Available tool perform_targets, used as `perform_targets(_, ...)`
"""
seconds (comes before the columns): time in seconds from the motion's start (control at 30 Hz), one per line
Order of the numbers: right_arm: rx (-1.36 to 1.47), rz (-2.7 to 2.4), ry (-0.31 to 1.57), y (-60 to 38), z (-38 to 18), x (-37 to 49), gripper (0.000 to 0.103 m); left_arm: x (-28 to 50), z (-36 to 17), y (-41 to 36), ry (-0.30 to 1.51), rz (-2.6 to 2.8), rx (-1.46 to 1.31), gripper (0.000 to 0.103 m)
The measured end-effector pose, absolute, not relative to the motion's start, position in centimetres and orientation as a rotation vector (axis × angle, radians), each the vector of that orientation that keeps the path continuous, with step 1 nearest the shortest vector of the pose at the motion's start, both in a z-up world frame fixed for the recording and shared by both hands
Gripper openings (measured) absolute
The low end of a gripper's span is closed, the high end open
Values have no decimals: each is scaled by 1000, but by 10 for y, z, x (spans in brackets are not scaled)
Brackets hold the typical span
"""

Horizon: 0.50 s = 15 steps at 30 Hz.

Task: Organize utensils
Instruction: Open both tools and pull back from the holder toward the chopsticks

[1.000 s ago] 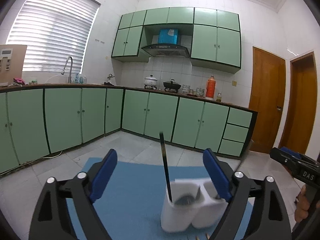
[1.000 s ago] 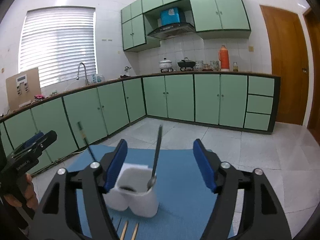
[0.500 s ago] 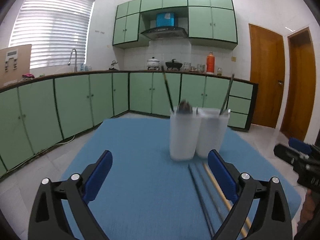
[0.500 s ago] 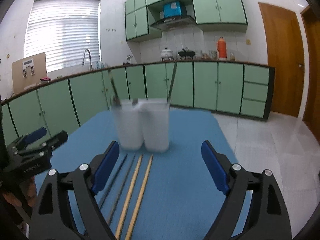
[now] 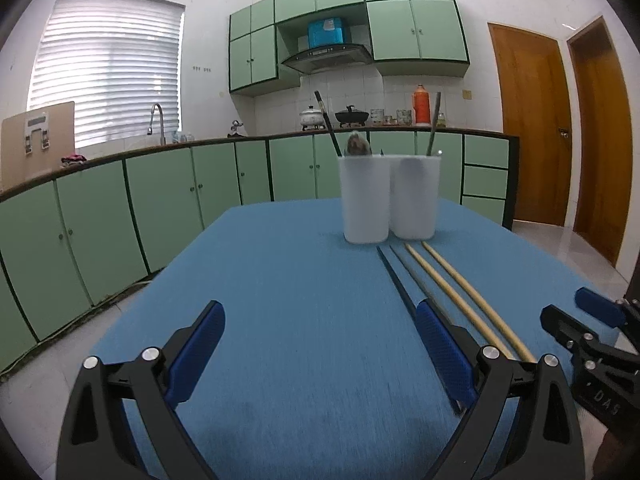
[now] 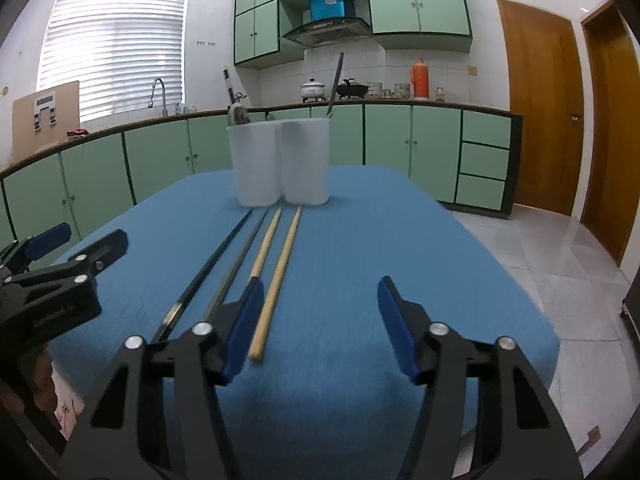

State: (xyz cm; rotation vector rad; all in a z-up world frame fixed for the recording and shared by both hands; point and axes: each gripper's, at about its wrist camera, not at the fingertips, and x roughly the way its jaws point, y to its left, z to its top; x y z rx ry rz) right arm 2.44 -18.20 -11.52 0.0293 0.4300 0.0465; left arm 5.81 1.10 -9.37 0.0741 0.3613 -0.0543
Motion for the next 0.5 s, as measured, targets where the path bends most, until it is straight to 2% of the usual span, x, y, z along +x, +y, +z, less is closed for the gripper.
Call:
perform_targets(0.27, -1, 68, 435, -164, -128, 16, 34, 48, -105, 17, 380, -45, 64, 94)
perform_targets(0.5, -25, 67, 428, -154, -136, 16, 24, 42, -111, 22, 390, -46, 59, 94)
